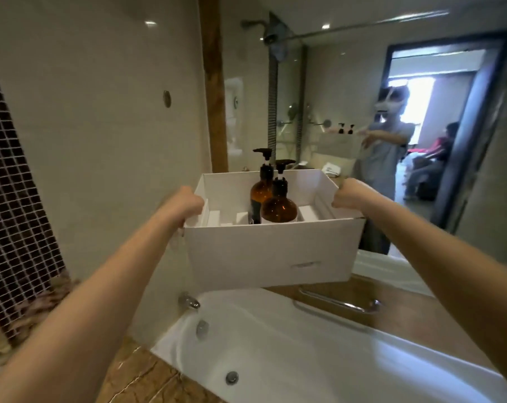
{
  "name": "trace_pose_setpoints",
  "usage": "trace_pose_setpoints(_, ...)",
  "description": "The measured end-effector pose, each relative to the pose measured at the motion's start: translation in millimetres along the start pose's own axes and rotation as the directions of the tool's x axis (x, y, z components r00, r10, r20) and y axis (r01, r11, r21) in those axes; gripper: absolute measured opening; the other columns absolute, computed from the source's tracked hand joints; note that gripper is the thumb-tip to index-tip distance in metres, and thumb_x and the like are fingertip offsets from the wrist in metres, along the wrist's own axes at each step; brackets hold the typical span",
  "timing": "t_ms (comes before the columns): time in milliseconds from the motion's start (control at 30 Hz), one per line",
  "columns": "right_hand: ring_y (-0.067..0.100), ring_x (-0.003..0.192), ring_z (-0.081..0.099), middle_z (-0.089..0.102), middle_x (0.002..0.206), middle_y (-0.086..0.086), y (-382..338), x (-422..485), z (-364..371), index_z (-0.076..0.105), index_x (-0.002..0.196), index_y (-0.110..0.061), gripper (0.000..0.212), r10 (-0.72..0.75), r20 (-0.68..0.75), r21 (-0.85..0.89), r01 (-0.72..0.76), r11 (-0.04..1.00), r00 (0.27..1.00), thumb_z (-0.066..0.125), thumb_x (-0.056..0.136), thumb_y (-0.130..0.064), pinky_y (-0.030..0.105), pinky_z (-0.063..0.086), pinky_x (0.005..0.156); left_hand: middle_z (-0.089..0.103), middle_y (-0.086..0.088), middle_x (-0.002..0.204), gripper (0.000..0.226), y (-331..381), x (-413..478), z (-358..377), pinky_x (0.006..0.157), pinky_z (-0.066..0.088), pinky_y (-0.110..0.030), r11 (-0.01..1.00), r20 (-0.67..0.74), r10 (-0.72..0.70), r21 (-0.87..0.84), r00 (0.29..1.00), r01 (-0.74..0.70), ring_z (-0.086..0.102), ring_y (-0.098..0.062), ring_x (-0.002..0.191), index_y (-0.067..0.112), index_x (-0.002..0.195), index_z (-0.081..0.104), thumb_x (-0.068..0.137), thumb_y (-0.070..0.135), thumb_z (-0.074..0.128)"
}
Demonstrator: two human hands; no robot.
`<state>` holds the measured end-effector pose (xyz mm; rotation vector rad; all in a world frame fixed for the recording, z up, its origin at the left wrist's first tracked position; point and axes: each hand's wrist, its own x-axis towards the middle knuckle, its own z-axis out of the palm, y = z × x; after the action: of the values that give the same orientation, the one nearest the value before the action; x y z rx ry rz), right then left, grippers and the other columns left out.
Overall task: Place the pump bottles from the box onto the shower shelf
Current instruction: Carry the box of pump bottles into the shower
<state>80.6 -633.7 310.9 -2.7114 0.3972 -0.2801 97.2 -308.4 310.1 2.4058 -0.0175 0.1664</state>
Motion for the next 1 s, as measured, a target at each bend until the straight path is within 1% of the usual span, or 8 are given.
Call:
trace_pose_setpoints(100, 0.028, 0.089, 0.058, 0.059, 0.096, 0.015, 52, -27, -32, 0.062, 0.109, 0.000, 0.027, 0.132, -0.040, -0.001, -0.132, 0.991, 0.990, 0.059, 0.085, -0.012, 0.031, 0.044, 0.072, 0.059, -0.031, 0.091, 0.028, 41, -7, 36, 0.055, 0.046, -0.041, 0.996, 0.085, 0.082, -0.029, 0.993, -0.080, 0.060, -0.043, 0.085, -0.013, 0.102, 0.057, 0.077, 0.000, 0.054)
trace_pose_setpoints(200, 0.026, 0.080, 0.054, 0.055, 0.087, 0.013, 102, -59, -65, 0.062, 0.109, 0.002, 0.028, 0.231, -0.070, -0.034, -0.234, 0.972, 0.970, 0.056, 0.086, -0.013, 0.029, 0.042, 0.066, 0.053, -0.020, 0.080, 0.025, 87, -21, 73, 0.058, 0.044, -0.039, 0.989, 0.149, 0.145, -0.048, 0.978, -0.139, 0.055, -0.034, 0.077, -0.012, 0.099, 0.057, 0.077, -0.001, 0.055)
trace_pose_setpoints(300, 0.031, 0.079, 0.057, 0.054, 0.081, 0.014, 154, -96, -95, 0.063, 0.096, 0.002, 0.017, 0.310, -0.127, -0.028, -0.315, 0.949, 0.942, 0.056, 0.084, -0.007, 0.025, 0.037, 0.057, 0.054, -0.022, 0.085, 0.024, 131, -40, 113, 0.056, 0.042, -0.033, 0.972, 0.211, 0.229, -0.109, 0.950, -0.210, 0.059, -0.039, 0.085, -0.012, 0.099, 0.057, 0.077, -0.004, 0.054)
trace_pose_setpoints(433, 0.027, 0.076, 0.053, 0.053, 0.085, 0.020, 222, -151, -130, 0.057, 0.078, 0.001, 0.004, 0.422, -0.187, 0.028, -0.425, 0.905, 0.887, 0.058, 0.081, -0.001, 0.023, 0.029, 0.044, 0.059, -0.018, 0.082, 0.013, 187, -76, 164, 0.056, 0.043, -0.029, 0.945, 0.281, 0.327, -0.131, 0.902, -0.301, 0.060, -0.034, 0.077, -0.004, 0.086, 0.059, 0.074, 0.002, 0.056)
trace_pose_setpoints(600, 0.029, 0.073, 0.059, 0.061, 0.091, 0.022, 303, -228, -168, 0.062, 0.102, 0.010, 0.025, 0.558, -0.202, 0.058, -0.559, 0.827, 0.804, 0.060, 0.082, -0.004, 0.023, 0.037, 0.051, 0.061, -0.020, 0.082, 0.018, 250, -135, 234, 0.062, 0.046, -0.034, 0.898, 0.376, 0.437, -0.230, 0.817, -0.375, 0.061, -0.034, 0.078, -0.005, 0.089, 0.062, 0.073, 0.001, 0.056)
trace_pose_setpoints(667, 0.029, 0.076, 0.060, 0.063, 0.089, 0.018, 326, -262, -180, 0.061, 0.099, 0.002, 0.022, 0.617, -0.243, 0.039, -0.628, 0.777, 0.748, 0.061, 0.081, -0.010, 0.027, 0.043, 0.060, 0.057, -0.013, 0.071, 0.010, 273, -160, 257, 0.053, 0.041, -0.029, 0.876, 0.405, 0.482, -0.254, 0.777, -0.411, 0.055, -0.027, 0.066, -0.002, 0.082, 0.059, 0.072, 0.001, 0.057)
trace_pose_setpoints(767, 0.024, 0.070, 0.055, 0.053, 0.073, 0.008, 355, -310, -196, 0.056, 0.092, -0.008, 0.014, 0.706, -0.319, 0.033, -0.737, 0.675, 0.632, 0.062, 0.082, -0.017, 0.030, 0.044, 0.057, 0.055, -0.012, 0.072, 0.013, 309, -194, 288, 0.053, 0.042, -0.031, 0.841, 0.456, 0.541, -0.293, 0.707, -0.454, 0.054, -0.025, 0.067, 0.000, 0.085, 0.059, 0.072, 0.001, 0.059)
trace_pose_setpoints(1000, 0.026, 0.074, 0.055, 0.056, 0.079, 0.010, 399, -429, -227, 0.063, 0.100, -0.002, 0.022, 0.802, -0.418, 0.079, -0.862, 0.500, 0.427, 0.063, 0.082, -0.014, 0.031, 0.043, 0.065, 0.055, -0.013, 0.076, 0.015, 388, -279, 343, 0.061, 0.048, -0.035, 0.716, 0.531, 0.683, -0.354, 0.500, -0.602, 0.055, -0.028, 0.072, 0.000, 0.088, 0.057, 0.073, 0.003, 0.060)
